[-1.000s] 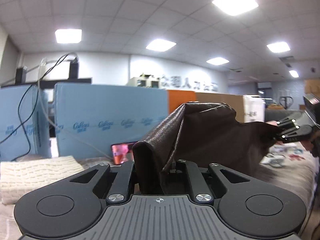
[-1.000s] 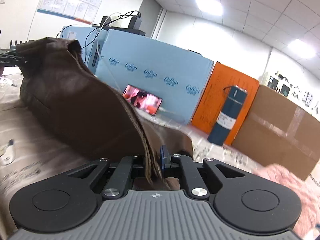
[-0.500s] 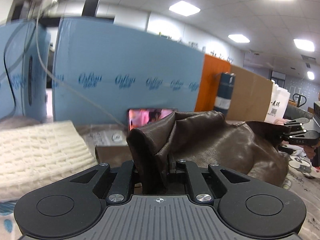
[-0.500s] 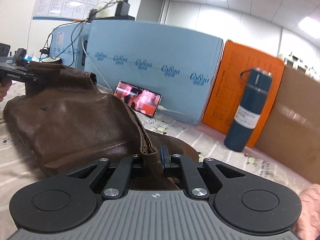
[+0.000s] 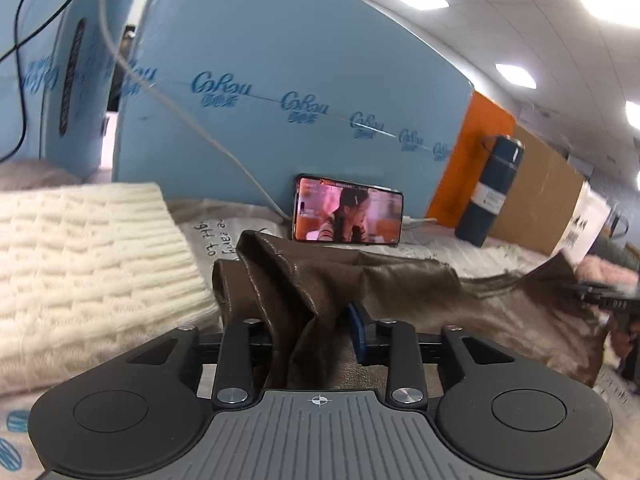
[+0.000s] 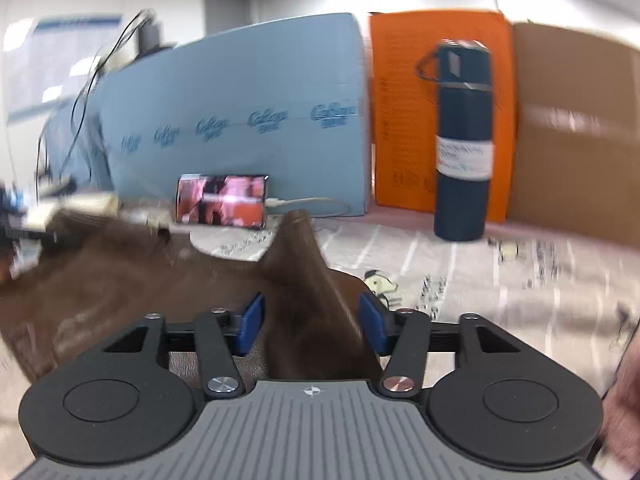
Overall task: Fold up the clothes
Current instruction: 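Lay the folded jacket half down and open both grippers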
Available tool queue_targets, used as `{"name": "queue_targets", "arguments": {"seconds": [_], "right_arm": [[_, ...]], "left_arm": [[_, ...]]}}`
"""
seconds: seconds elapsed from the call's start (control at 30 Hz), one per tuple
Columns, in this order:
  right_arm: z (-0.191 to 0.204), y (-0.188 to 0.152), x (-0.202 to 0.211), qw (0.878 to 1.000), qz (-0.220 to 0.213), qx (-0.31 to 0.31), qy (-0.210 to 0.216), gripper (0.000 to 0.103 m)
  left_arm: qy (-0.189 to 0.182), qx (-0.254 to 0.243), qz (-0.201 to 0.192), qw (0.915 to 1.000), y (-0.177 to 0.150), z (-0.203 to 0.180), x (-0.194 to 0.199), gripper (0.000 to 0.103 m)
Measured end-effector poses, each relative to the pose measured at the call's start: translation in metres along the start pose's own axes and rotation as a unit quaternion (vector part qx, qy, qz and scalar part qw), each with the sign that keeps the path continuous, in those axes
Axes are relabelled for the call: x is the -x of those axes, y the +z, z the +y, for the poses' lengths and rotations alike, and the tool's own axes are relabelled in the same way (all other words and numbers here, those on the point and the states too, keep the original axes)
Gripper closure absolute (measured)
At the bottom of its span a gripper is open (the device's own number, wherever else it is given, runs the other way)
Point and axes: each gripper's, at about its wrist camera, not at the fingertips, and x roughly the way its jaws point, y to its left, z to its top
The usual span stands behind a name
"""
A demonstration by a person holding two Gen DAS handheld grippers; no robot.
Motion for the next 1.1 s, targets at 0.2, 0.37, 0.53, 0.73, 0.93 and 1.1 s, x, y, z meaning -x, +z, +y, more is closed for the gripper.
{"name": "queue_targets", "arguments": {"seconds": [0.2,0.37,0.53,0.73,0.93,1.1], "right_arm": [[-0.013,-0.006,0.008,0.998,-0.013,-0.058,-0.038,0.033],[-0.023,-0.009,0.014,0.991,-0.026,-0.11,-0.074,0.029],[-0.022,-0.01,0.011,0.989,-0.019,-0.115,-0.094,0.029],[-0.02,-0.011,0.009,0.988,-0.018,-0.113,-0.102,0.029],[-0.019,-0.011,0.008,0.988,-0.018,-0.112,-0.104,0.029],[-0.017,-0.009,0.012,0.987,-0.026,-0.114,-0.106,0.029]], "left_arm": [[0.006,0.035,-0.006,0.9994,-0.004,0.003,0.015,0.014],[0.029,0.018,0.002,0.9994,-0.008,-0.009,0.019,0.013],[0.051,-0.006,0.009,0.9986,-0.013,-0.021,0.02,0.012],[0.05,-0.017,0.01,0.9986,-0.014,-0.025,0.02,0.011],[0.033,-0.025,0.006,0.9991,-0.012,-0.026,0.017,0.011],[0.054,-0.032,0.004,0.998,-0.009,-0.028,0.02,0.011]]}}
